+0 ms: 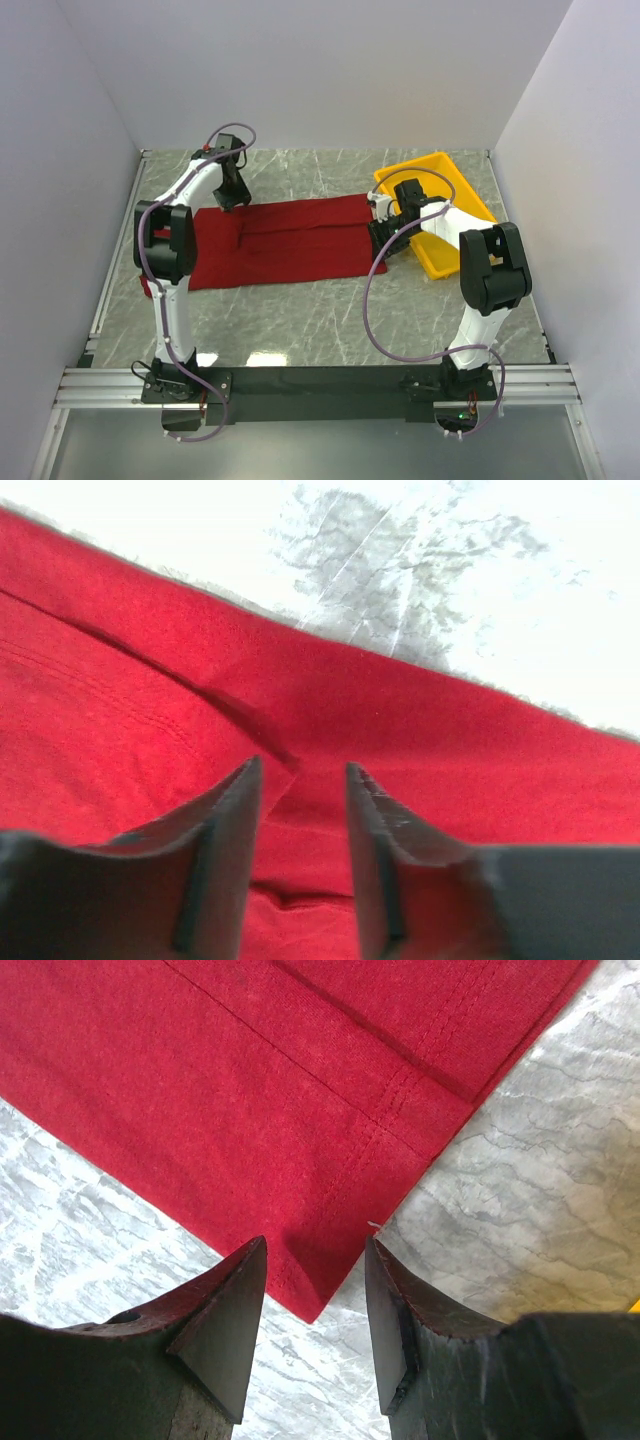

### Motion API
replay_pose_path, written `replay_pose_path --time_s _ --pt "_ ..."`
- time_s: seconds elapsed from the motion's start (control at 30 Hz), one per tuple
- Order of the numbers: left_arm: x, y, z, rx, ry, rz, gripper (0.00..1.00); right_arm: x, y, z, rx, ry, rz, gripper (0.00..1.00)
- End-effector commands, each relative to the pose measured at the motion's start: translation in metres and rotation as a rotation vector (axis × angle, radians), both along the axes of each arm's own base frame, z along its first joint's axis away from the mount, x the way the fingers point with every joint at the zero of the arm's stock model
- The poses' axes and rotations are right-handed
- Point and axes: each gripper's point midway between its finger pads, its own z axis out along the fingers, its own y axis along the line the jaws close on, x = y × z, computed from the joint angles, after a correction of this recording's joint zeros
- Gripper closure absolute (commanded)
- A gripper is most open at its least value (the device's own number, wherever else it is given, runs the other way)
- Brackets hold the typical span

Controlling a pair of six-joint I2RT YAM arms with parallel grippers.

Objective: Fold and stack the t-shirts
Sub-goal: Fold the tshirt

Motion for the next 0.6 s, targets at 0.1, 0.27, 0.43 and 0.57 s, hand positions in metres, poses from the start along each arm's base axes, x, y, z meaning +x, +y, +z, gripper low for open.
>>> replay_pose_path --time_s 0.1,0.27,0.43,0.57 --pt "0.015 0.002 0.023 -0.002 -0.060 -0.020 0.46 0.006 0.002 0.006 0.007 -0.036 0.000 0.49" --pt "0.003 0.051 0.077 0.088 -0.150 0.031 0.41 0.009 0.003 0.012 0.010 -0.069 0.022 0.49" --pt "-0.077 0.124 0.095 0.024 -0.202 0.132 0.34 0.011 0.006 0.021 0.033 -0.086 0.029 0.49" --pt "-0.145 0.198 0.080 -0.078 -0.260 0.342 0.32 0.008 0.010 0.024 0.063 -0.082 0.019 0.49"
